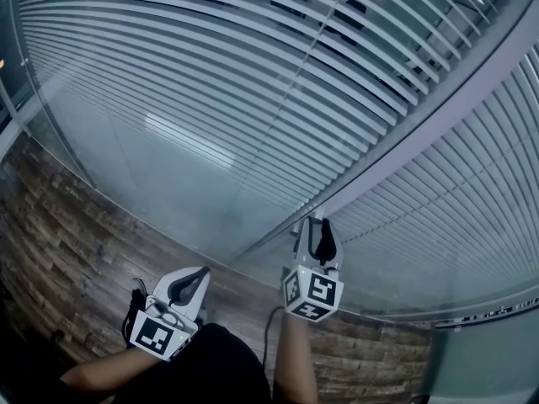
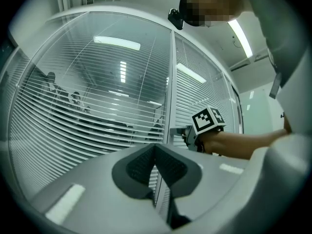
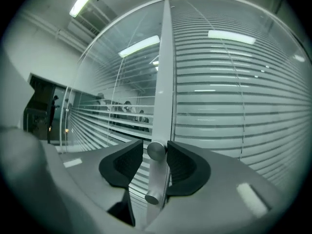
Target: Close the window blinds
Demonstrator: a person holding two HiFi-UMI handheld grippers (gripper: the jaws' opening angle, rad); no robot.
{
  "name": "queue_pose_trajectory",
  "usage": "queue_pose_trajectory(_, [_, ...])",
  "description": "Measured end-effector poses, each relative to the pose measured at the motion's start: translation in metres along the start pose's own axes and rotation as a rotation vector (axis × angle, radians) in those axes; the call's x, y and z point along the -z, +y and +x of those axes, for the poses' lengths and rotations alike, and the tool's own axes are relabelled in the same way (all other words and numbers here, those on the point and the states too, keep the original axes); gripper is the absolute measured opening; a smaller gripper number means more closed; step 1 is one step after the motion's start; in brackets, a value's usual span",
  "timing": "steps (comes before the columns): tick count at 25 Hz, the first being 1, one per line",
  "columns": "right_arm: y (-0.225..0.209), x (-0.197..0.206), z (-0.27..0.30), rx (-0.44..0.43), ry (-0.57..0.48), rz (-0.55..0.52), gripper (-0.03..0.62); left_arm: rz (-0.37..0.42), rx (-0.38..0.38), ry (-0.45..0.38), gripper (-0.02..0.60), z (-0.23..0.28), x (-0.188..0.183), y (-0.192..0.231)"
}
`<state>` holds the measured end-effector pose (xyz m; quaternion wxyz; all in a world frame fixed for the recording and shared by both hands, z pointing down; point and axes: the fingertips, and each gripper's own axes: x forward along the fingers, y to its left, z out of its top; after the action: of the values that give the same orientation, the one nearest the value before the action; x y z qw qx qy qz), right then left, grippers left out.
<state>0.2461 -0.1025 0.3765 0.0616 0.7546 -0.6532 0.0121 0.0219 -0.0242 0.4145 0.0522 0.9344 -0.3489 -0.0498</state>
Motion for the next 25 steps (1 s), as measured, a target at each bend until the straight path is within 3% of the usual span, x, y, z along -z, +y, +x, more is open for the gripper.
queue_pose_trajectory(5, [-0.003, -0.003, 0.001, 0.035, -0.025, 0.147, 0.149, -0.025, -0.026, 0.008, -0.002, -0.003, 0.000, 0.006])
queue_pose_trajectory(14, [-0.005, 0.005, -0.001, 0.074, -0.041, 0.251, 0.123, -0.013, -0.014, 0.025, -0.002, -0.010, 0.003, 0.007])
queue_pose_trajectory(19, [-0.005, 0.010, -0.001, 0.059, -0.039, 0.202, 0.127, -0.020, -0.001, 0.041, -0.002, -0.010, 0.013, 0.003])
queue_pose_trajectory(25, [-0.006, 0.003, -0.001, 0.061, -0.007, 0.062, 0.126, -0.032, 0.003, 0.043, -0.002, -0.006, 0.010, 0.000])
